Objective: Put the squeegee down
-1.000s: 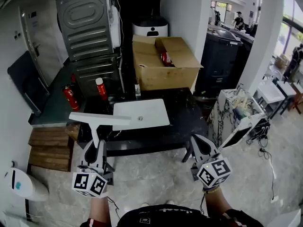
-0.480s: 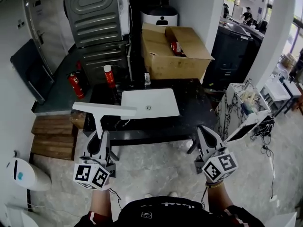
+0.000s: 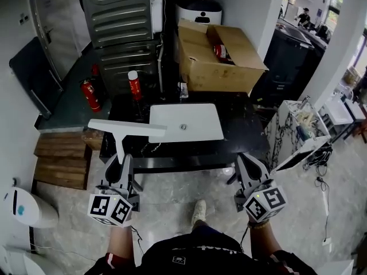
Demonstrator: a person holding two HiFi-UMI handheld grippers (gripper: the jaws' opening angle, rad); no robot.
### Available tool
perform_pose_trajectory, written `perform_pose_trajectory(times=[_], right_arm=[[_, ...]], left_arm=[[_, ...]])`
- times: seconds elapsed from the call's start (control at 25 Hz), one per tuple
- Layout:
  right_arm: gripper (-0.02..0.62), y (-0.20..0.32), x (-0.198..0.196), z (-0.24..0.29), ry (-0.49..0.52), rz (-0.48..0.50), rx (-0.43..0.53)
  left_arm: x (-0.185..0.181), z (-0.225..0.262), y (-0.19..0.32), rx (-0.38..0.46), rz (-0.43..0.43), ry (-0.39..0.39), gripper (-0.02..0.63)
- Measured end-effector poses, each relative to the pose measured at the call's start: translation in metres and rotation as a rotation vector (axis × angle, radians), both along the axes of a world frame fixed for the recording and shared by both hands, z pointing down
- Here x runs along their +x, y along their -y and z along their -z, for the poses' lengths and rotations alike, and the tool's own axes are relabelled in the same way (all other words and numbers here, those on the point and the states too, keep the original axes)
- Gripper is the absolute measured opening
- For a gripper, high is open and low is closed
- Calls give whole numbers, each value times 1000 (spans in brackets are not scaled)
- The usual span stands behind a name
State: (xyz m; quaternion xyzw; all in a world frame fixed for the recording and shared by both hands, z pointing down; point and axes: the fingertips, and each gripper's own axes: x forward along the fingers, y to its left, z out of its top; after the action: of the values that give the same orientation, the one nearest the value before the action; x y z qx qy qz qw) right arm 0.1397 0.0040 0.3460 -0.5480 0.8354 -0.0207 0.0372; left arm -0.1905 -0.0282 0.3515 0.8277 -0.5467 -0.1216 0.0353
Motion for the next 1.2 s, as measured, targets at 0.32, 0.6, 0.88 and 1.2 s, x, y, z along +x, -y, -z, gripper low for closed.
perform_pose_trajectory(times=[0.32, 0.6, 0.88, 1.2], right_arm=[[39, 125, 19, -13, 32, 82, 4], [39, 239, 44, 0, 17, 156, 32], [39, 301, 28, -12, 31, 241, -3], [39, 336, -32, -23, 35, 342, -33]], left_arm=[[31, -1, 109, 5, 36, 63, 97], [64, 21, 202, 26, 116, 120, 97], [60, 11, 240, -17, 204, 144, 97], [11, -15, 261, -98, 291, 141, 98]])
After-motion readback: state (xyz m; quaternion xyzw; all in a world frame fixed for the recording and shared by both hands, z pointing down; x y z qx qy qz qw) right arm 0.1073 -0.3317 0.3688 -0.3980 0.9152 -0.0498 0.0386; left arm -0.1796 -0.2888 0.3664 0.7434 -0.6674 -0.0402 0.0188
